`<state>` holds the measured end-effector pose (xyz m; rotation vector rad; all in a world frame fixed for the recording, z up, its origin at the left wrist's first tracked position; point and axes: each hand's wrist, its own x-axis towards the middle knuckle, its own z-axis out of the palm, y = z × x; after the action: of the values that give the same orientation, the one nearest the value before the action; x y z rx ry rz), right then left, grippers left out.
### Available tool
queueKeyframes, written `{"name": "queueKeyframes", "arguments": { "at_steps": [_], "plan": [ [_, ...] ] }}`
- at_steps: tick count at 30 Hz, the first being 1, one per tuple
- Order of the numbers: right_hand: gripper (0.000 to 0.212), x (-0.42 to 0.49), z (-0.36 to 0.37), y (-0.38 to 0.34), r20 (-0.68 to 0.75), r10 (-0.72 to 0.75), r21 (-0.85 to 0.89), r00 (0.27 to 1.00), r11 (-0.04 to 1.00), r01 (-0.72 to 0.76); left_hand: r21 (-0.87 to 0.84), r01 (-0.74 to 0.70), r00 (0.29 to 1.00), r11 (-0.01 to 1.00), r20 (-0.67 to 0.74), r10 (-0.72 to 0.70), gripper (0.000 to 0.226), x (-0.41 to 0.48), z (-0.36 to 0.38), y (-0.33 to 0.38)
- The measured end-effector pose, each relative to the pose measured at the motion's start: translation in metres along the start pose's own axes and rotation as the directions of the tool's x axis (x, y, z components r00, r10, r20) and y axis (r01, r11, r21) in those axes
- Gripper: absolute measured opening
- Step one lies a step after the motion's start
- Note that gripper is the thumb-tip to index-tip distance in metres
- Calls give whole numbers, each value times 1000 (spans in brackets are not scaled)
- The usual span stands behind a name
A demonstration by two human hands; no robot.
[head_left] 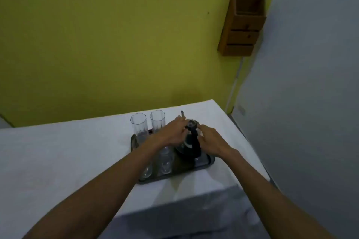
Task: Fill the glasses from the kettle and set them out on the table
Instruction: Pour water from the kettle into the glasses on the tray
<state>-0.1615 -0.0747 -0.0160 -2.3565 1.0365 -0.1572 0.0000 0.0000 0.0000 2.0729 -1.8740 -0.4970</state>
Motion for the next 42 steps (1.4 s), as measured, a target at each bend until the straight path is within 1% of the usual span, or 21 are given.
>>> {"name": "queueKeyframes", "arguments": {
  "at_steps": [2,5,7,11,13,15,17,19,21,23,26,28,30,34,38,42],
  "plan": [
    [31,-5,6,1,-50,56,36,997,998,-54,-1,-18,1000,1000,-9,18,43,4,6,-2],
    [33,-13,21,2,-64,152,86,986,986,-146,14,-65,998,998,4,65,41,10,20,-1],
    [30,-13,29,1,-60,218,144,974,968,-208,43,-92,996,995,-7,92,47,12,27,-1],
    [6,-6,40,0,-8,334,239,942,916,-323,78,-83,996,993,-12,84,59,15,33,-7],
    [10,0,40,1,-6,350,269,937,903,-336,91,-76,997,993,-20,78,62,16,34,-9],
    [17,5,39,4,24,368,339,930,872,-354,108,-90,995,990,-40,95,65,15,35,-9],
    [23,10,40,9,88,394,452,915,803,-389,107,-74,996,991,-50,80,67,16,39,-9],
    [28,14,41,12,158,425,610,891,668,-426,100,-81,994,992,-65,88,70,16,41,-11],
    [33,15,42,16,212,435,724,875,532,-440,89,-78,994,993,-75,85,72,18,44,-16],
    [36,15,44,21,231,415,778,880,465,-423,74,-69,992,995,-100,76,73,22,48,-18],
    [37,15,50,25,230,390,828,892,403,-390,54,-78,987,995,-138,85,73,24,55,-16],
    [38,18,55,24,221,406,837,887,388,-386,45,-79,983,996,-161,86,71,25,60,-17],
    [33,20,61,23,189,429,851,883,377,-366,42,-78,980,996,-181,84,67,25,62,-17],
    [26,22,72,24,86,471,873,878,389,-294,63,-86,973,994,-208,98,61,28,61,-17],
    [26,22,74,22,42,517,876,855,392,-280,85,-75,973,994,-214,92,59,27,65,-17],
    [27,23,71,22,-7,553,868,833,416,-269,99,-65,974,993,-211,84,56,25,65,-12]
  ]
}}
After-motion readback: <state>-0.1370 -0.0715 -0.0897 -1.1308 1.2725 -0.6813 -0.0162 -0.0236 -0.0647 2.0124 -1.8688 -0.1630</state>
